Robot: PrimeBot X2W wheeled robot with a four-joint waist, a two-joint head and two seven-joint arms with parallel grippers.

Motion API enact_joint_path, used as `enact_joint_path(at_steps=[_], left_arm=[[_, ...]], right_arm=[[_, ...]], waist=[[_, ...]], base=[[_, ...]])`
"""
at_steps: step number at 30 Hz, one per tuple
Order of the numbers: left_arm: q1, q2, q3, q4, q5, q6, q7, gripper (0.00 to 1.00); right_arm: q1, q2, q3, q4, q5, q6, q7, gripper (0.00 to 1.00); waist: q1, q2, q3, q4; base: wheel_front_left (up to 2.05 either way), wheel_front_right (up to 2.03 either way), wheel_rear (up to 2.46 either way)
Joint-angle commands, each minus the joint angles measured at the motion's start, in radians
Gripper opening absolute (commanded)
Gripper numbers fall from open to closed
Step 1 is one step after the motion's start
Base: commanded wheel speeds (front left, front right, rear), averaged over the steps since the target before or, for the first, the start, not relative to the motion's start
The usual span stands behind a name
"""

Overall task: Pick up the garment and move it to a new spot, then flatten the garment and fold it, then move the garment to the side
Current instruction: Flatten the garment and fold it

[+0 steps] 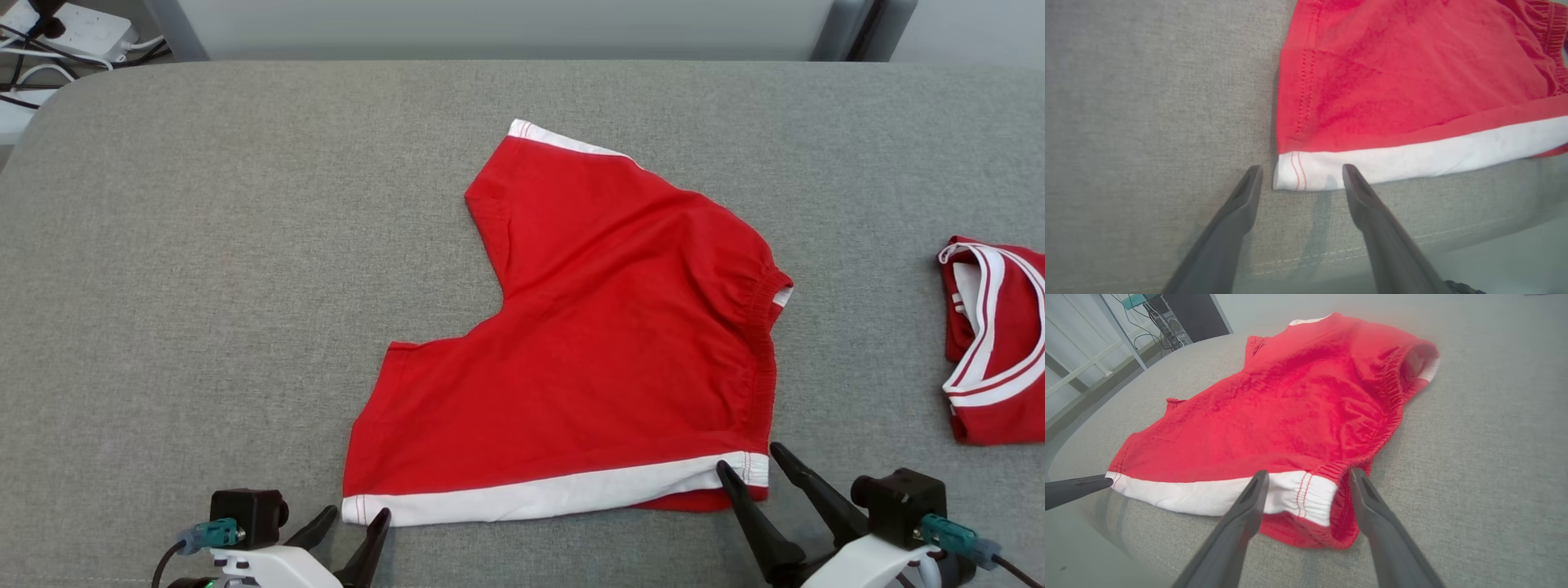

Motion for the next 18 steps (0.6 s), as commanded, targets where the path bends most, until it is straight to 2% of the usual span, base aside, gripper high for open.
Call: enact_joint_path(at_steps=[1, 6, 7, 8, 9, 14, 18], left_arm=[[-0.061, 0.018, 0.036, -0.008, -0.006, -0.013, -0.008, 1.00], [-0.073, 0.002, 0.036, 0.024, -0.025, -0.041, -0.019, 1.00], [-0.076, 0.001, 0.034, 0.032, -0.030, -0.047, -0.017, 0.74], [-0.076, -0.004, 0.036, 0.041, -0.041, -0.056, -0.016, 0.17], [-0.075, -0.002, 0.031, 0.052, -0.046, -0.061, -0.004, 0.00], [-0.083, -0.006, 0.036, 0.057, -0.061, -0.084, -0.015, 0.00], [-0.080, -0.004, 0.034, 0.047, -0.062, -0.081, -0.012, 0.00]], right_arm=[[-0.028, -0.017, 0.028, -0.011, 0.013, 0.001, -0.002, 1.00], [-0.041, -0.021, 0.045, 0.007, 0.028, 0.001, -0.002, 1.00], [-0.044, -0.022, 0.050, 0.011, 0.035, 0.001, 0.003, 0.49], [-0.047, -0.021, 0.053, 0.013, 0.042, 0.001, 0.001, 0.34], [-0.049, -0.021, 0.055, 0.016, 0.047, 0.001, 0.001, 0.00], [-0.058, -0.031, 0.075, 0.023, 0.064, 0.001, -0.002, 0.00], [-0.046, -0.040, 0.075, 0.016, 0.073, 0.001, -0.010, 0.00]], waist=[[0.0000, -0.0001, 0.004, 0.001], [0.0000, -0.0001, 0.007, 0.001], [0.0000, -0.0001, 0.008, 0.000], [0.0000, -0.0001, 0.009, -0.002], [0.0000, -0.0001, 0.009, -0.003], [0.0000, -0.0001, 0.016, -0.008], [0.0000, -0.0001, 0.016, -0.008]], base=[[0.00, 0.00, 0.00], [0.00, 0.00, 0.00], [0.00, 0.00, 0.00], [0.00, 0.00, 0.00], [0.00, 0.00, 0.00], [0.00, 0.00, 0.00], [0.00, 0.00, 0.00]])
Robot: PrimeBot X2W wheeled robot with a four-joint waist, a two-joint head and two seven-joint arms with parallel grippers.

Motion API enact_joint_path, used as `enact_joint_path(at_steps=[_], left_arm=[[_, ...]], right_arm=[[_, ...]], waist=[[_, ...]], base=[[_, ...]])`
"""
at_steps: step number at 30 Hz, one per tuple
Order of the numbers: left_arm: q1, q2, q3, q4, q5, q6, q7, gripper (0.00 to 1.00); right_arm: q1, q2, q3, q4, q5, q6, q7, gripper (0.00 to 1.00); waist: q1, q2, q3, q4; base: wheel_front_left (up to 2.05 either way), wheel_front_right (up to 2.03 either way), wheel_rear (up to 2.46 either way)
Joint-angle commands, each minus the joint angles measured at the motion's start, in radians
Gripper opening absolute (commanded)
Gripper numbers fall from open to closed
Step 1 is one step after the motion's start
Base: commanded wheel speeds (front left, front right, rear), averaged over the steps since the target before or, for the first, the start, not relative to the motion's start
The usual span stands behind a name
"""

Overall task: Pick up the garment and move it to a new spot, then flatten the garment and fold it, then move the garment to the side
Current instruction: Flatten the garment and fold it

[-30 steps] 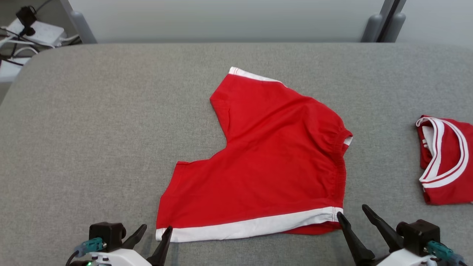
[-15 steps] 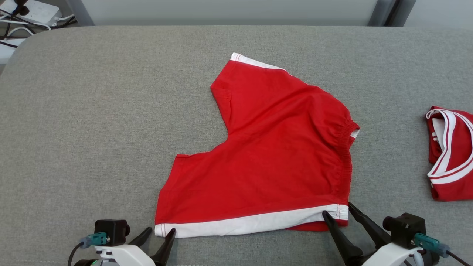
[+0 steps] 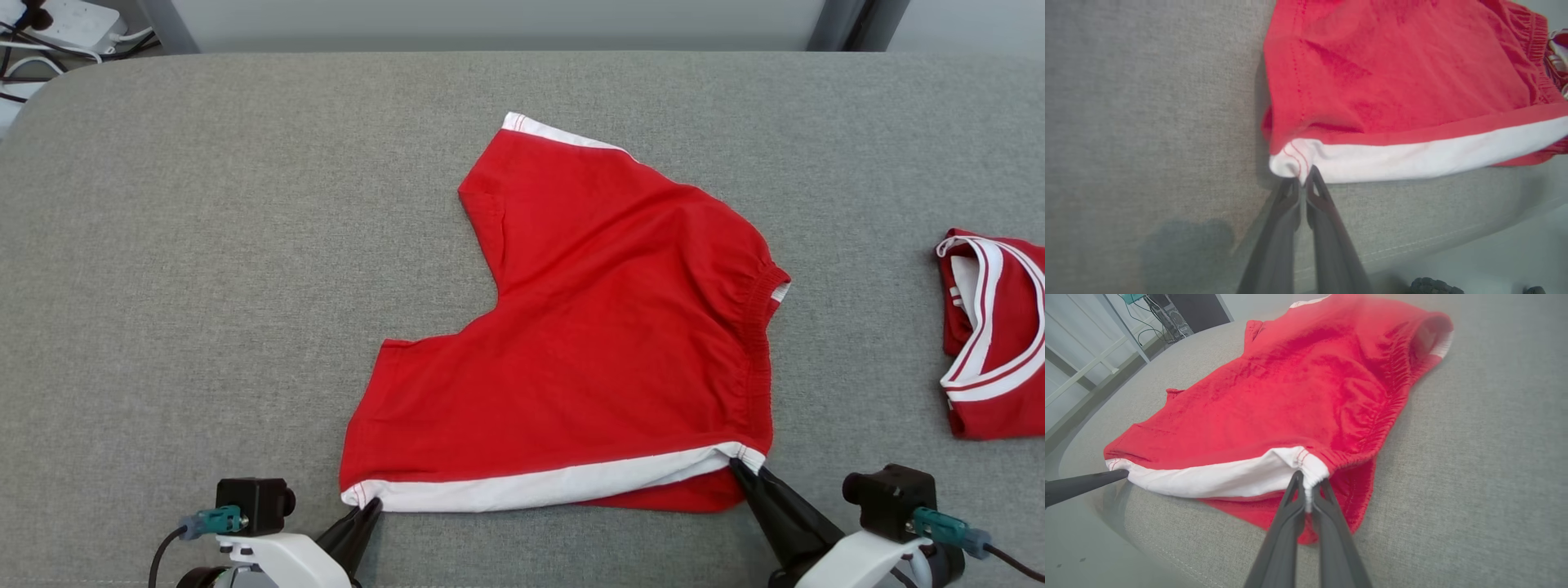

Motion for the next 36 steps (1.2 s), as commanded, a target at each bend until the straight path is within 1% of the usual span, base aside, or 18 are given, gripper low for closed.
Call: enact_joint_path(at_steps=[1, 5, 9, 12, 15, 16, 17, 20, 22, 24, 26, 28, 30, 32, 36], left_arm=[[-0.036, 0.024, 0.039, -0.026, -0.004, -0.002, -0.006, 0.00], [0.009, 0.040, 0.044, -0.083, -0.020, 0.015, 0.007, 0.00], [0.095, 0.071, 0.057, -0.194, -0.043, 0.051, 0.023, 0.00], [0.169, 0.104, 0.074, -0.300, -0.057, 0.092, 0.036, 0.00], [0.218, 0.149, 0.112, -0.404, -0.058, 0.131, 0.034, 0.00], [0.225, 0.162, 0.125, -0.434, -0.059, 0.138, 0.033, 0.00], [0.219, 0.187, 0.146, -0.487, -0.058, 0.140, 0.037, 0.00], [0.163, 0.222, 0.170, -0.537, -0.051, 0.126, 0.057, 0.00], [0.096, 0.237, 0.180, -0.553, -0.051, 0.105, 0.080, 0.00], [0.012, 0.250, 0.185, -0.548, -0.046, 0.090, 0.112, 0.00], [-0.092, 0.269, 0.188, -0.531, -0.027, 0.076, 0.150, 0.00], [-0.210, 0.262, 0.189, -0.510, -0.041, 0.051, 0.193, 0.00], [-0.334, 0.260, 0.182, -0.467, -0.055, 0.028, 0.254, 0.00], [-0.455, 0.244, 0.178, -0.401, -0.089, 0.003, 0.315, 0.00], [-0.671, 0.212, 0.168, -0.224, -0.132, -0.028, 0.421, 0.00]], right_arm=[[0.000, -0.022, 0.017, -0.033, 0.009, 0.001, -0.015, 0.00], [0.060, -0.044, 0.013, -0.073, 0.017, 0.001, -0.005, 0.00], [0.139, -0.079, 0.010, -0.139, 0.029, 0.001, 0.020, 0.00], [0.201, -0.095, -0.008, -0.193, 0.040, 0.001, 0.048, 0.00], [0.242, -0.104, -0.028, -0.239, 0.053, 0.001, 0.075, 0.00], [0.249, -0.102, -0.038, -0.250, 0.059, 0.001, 0.080, 0.00], [0.249, -0.089, -0.055, -0.270, 0.088, 0.001, 0.086, 0.00], [0.211, -0.065, -0.070, -0.290, 0.144, 0.001, 0.090, 0.00], [0.168, -0.036, -0.090, -0.287, 0.190, 0.001, 0.085, 0.00], [0.109, -0.015, -0.109, -0.269, 0.209, 0.001, 0.080, 0.00], [0.042, 0.020, -0.122, -0.245, 0.236, 0.001, 0.070, 0.00], [-0.032, 0.043, -0.124, -0.211, 0.250, 0.001, 0.063, 0.00], [-0.109, 0.062, -0.113, -0.167, 0.258, 0.001, 0.054, 0.00], [-0.191, 0.087, -0.101, -0.119, 0.271, 0.001, 0.033, 0.00], [-0.340, 0.125, -0.065, -0.002, 0.298, 0.001, -0.013, 0.00]], waist=[[0.0000, 0.0000, -0.001, 0.000], [0.0000, 0.0000, -0.004, 0.001], [0.0000, 0.0000, -0.007, 0.000], [0.0000, 0.0000, -0.008, -0.002], [0.0000, 0.0000, -0.010, -0.006], [0.0000, 0.0000, -0.011, -0.007], [0.0000, 0.0000, -0.013, -0.010], [0.0000, 0.0000, -0.008, -0.022], [0.0000, 0.0000, 0.004, -0.033], [0.0000, 0.0000, 0.022, -0.048], [0.0000, 0.0000, 0.046, -0.067], [0.0000, 0.0000, 0.077, -0.088], [0.0000, 0.0000, 0.111, -0.114], [0.0000, 0.0000, 0.147, -0.146], [0.0000, 0.0000, 0.212, -0.214]], base=[[0.00, 0.00, 0.00], [0.00, 0.00, 0.00], [0.00, 0.00, 0.00], [0.00, 0.00, 0.00], [0.00, 0.00, 0.00], [0.00, 0.00, 0.00], [0.00, 0.00, 0.00], [0.00, 0.00, 0.00], [0.00, 0.00, 0.00], [0.00, 0.00, 0.00], [0.00, 0.00, 0.00], [0.00, 0.00, 0.00], [0.00, 0.00, 0.00], [0.00, 0.00, 0.00], [0.00, 0.00, 0.00]])
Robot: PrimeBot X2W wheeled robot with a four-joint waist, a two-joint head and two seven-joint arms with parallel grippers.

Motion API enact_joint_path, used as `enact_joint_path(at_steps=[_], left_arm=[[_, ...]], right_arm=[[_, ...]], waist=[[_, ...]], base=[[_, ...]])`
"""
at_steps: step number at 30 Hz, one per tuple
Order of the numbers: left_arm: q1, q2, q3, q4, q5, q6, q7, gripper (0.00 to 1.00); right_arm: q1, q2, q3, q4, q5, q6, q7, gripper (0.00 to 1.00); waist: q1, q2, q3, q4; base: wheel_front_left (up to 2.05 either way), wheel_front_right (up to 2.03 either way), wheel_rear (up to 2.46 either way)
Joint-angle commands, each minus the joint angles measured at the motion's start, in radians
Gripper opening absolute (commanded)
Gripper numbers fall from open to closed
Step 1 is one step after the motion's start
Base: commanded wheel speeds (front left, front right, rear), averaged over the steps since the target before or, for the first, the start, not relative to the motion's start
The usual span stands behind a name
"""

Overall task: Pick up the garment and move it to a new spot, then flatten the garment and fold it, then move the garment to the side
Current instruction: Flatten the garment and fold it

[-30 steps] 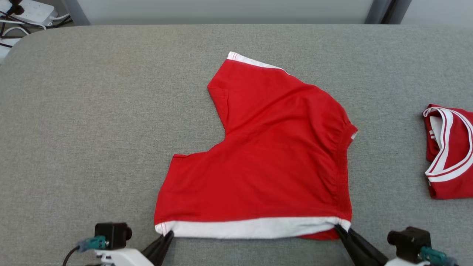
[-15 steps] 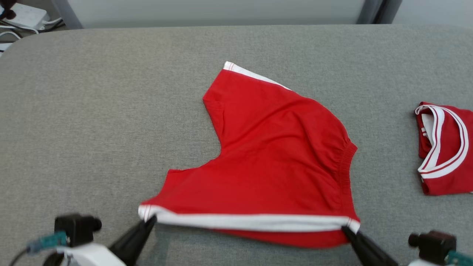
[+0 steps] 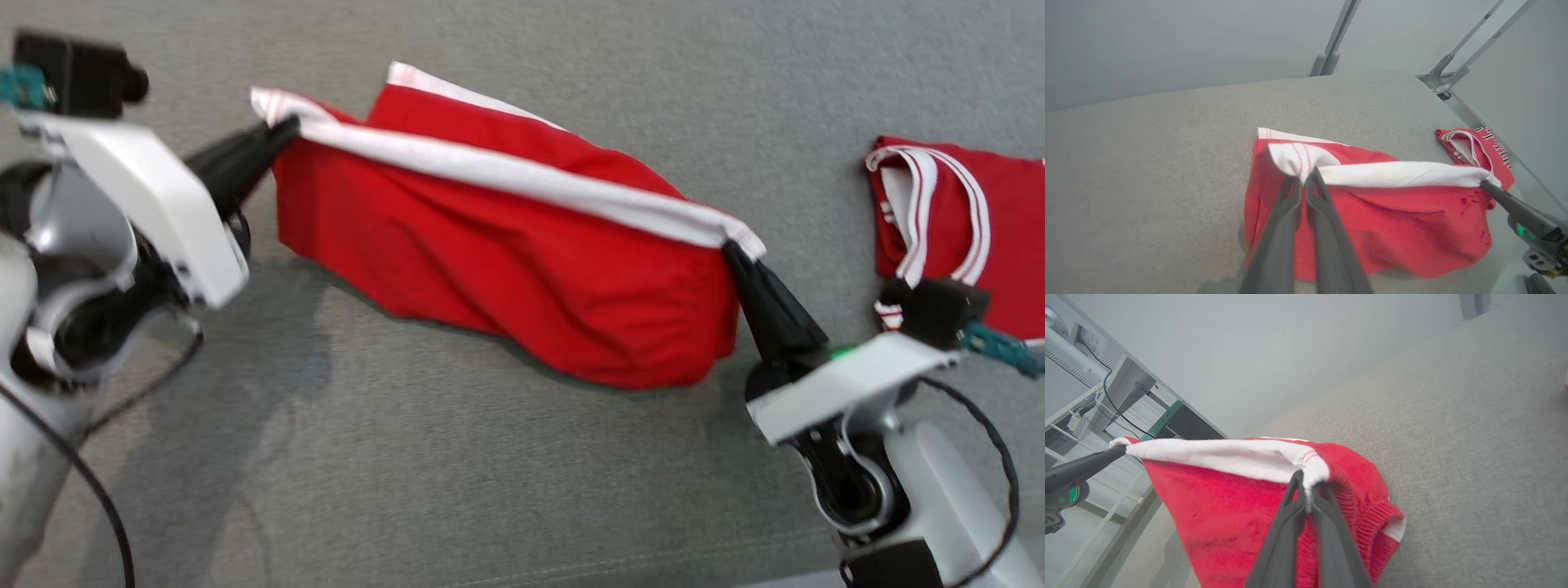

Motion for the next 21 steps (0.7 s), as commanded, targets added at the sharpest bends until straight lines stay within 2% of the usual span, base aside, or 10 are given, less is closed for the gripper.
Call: enact_joint_path(at_steps=[1, 6, 15, 17, 18, 19, 20, 21], left_arm=[[-0.101, 0.025, 0.042, 0.032, -0.013, -0.012, 0.024, 0.00], [-0.263, 0.005, 0.016, 0.213, 0.003, -0.031, 0.087, 0.00], [-0.427, -0.029, 0.000, 0.524, 0.032, -0.073, 0.082, 0.00], [-0.443, -0.036, -0.004, 0.569, 0.038, -0.089, 0.063, 0.00], [-0.453, -0.042, 0.001, 0.585, 0.041, -0.095, 0.039, 0.03], [-0.461, -0.051, 0.003, 0.602, 0.044, -0.095, 0.020, 0.54], [-0.467, -0.057, -0.002, 0.617, 0.049, -0.102, 0.013, 1.00], [-0.473, -0.061, -0.009, 0.624, 0.057, -0.113, -0.001, 1.00]], right_arm=[[-0.049, 0.009, 0.028, 0.011, 0.018, 0.001, -0.032, 0.00], [-0.168, 0.032, 0.092, 0.116, 0.071, 0.001, -0.078, 0.00], [-0.368, 0.056, 0.257, 0.304, 0.198, 0.001, -0.166, 0.00], [-0.396, 0.058, 0.288, 0.333, 0.215, 0.001, -0.186, 0.62], [-0.407, 0.059, 0.306, 0.342, 0.226, 0.001, -0.192, 1.00], [-0.415, 0.058, 0.322, 0.348, 0.235, 0.001, -0.197, 1.00], [-0.421, 0.055, 0.334, 0.354, 0.243, 0.001, -0.206, 1.00], [-0.424, 0.050, 0.343, 0.358, 0.251, 0.001, -0.214, 1.00]], waist=[[0.0000, 0.0000, 0.076, -0.079], [0.0000, 0.0000, 0.134, -0.139], [0.0000, 0.0000, 0.210, -0.220], [0.0000, 0.0000, 0.213, -0.223], [0.0000, 0.0000, 0.215, -0.222], [0.0000, 0.0000, 0.217, -0.219], [0.0000, 0.0000, 0.217, -0.216], [0.0000, 0.0000, 0.216, -0.213]], base=[[0.00, 0.00, 0.00], [0.00, 0.00, 0.00], [0.00, 0.00, 0.00], [0.00, 0.00, 0.00], [0.00, 0.00, 0.00], [0.00, 0.00, 0.00], [0.00, 0.00, 0.00], [0.00, 0.00, 0.00]])
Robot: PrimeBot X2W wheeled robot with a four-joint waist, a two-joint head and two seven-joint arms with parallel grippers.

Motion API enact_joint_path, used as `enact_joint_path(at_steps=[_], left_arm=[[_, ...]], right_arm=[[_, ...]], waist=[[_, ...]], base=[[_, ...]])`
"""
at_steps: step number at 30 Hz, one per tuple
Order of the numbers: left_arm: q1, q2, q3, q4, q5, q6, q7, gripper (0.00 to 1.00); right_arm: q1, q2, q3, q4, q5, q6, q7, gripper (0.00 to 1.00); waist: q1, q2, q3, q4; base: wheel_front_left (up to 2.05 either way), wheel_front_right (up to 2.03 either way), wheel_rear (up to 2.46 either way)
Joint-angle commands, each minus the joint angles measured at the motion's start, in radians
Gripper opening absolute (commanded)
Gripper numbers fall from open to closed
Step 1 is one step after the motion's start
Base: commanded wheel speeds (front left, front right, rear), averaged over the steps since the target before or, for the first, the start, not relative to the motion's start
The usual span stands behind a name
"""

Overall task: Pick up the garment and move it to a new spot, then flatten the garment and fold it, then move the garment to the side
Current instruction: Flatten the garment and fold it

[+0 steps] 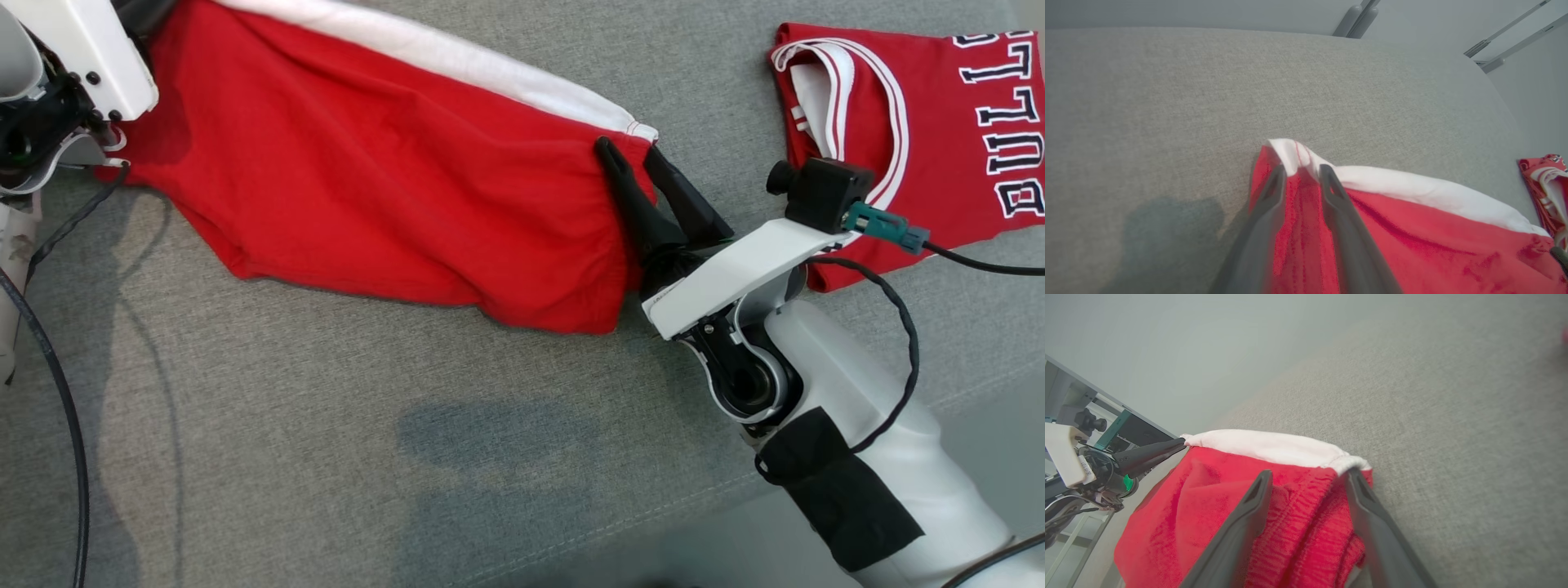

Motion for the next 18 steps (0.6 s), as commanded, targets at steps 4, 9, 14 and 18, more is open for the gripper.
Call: enact_joint_path(at_steps=[4, 9, 14, 18], left_arm=[[-0.059, 0.030, 0.013, -0.015, 0.042, -0.044, -0.067, 1.00], [-0.016, 0.044, -0.009, -0.099, 0.132, -0.023, -0.214, 1.00], [0.097, 0.059, 0.020, -0.246, 0.198, 0.083, -0.385, 1.00], [0.253, 0.065, 0.060, -0.388, 0.227, 0.196, -0.510, 1.00]], right_arm=[[0.010, -0.041, 0.038, -0.022, 0.030, 0.001, -0.043, 1.00], [0.068, -0.127, 0.023, -0.053, -0.001, 0.001, -0.063, 1.00], [0.146, -0.180, -0.094, -0.116, -0.122, 0.001, -0.067, 1.00], [0.248, -0.173, -0.238, -0.206, -0.314, 0.001, -0.067, 1.00]], waist=[[0.0000, 0.0000, -0.016, 0.026], [0.0000, 0.0000, -0.064, 0.072], [0.0000, 0.0000, -0.116, 0.124], [0.0000, 0.0000, -0.159, 0.163]], base=[[0.00, 0.00, 0.00], [0.00, 0.00, 0.00], [0.00, 0.00, 0.00], [0.00, 0.00, 0.00]])
